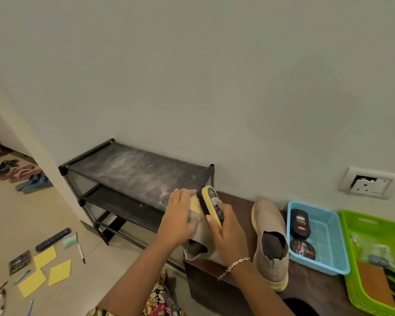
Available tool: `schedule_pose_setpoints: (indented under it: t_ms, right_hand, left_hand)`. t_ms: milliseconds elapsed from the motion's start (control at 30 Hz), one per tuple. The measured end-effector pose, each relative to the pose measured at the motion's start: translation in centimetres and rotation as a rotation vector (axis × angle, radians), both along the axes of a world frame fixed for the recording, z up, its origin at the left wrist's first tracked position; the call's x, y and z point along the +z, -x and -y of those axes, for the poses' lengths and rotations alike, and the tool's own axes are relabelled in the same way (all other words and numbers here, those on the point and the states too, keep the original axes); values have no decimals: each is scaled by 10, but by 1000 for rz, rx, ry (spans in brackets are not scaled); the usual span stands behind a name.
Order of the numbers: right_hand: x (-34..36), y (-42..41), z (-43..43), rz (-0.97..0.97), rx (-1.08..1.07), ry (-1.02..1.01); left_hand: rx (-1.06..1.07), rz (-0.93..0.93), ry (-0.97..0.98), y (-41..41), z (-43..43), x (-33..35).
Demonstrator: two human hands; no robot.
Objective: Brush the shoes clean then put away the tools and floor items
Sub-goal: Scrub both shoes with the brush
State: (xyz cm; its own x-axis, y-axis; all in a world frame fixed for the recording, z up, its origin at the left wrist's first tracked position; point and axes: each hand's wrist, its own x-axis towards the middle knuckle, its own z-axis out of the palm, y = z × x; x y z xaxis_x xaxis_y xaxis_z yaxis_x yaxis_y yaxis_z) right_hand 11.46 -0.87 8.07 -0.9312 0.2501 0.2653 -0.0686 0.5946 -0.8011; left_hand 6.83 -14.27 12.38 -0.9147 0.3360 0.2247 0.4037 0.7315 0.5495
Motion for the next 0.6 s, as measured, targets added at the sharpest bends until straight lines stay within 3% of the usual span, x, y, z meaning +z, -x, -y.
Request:
schedule_pose_setpoints:
  t_ms: [67,233,333,433,600]
  right_hand:
    - [-24,-1,-12,149,-38,-41]
    - [-57,-2,-33,442,-254,130]
    - [-42,-2,-12,254,-205,208]
    - [-30,-10,10,21,-34,140]
    - [-70,-10,-31,387,-120,185]
  left_hand:
    - [42,-43,10,-2,4,-8]
    - [86,-36,34,-1,7,-11]
    - [123,-81,75,-1,4,-13]
    - [129,-97,100,1,6,-13]
    - [93,-24,70,-3,26,-20]
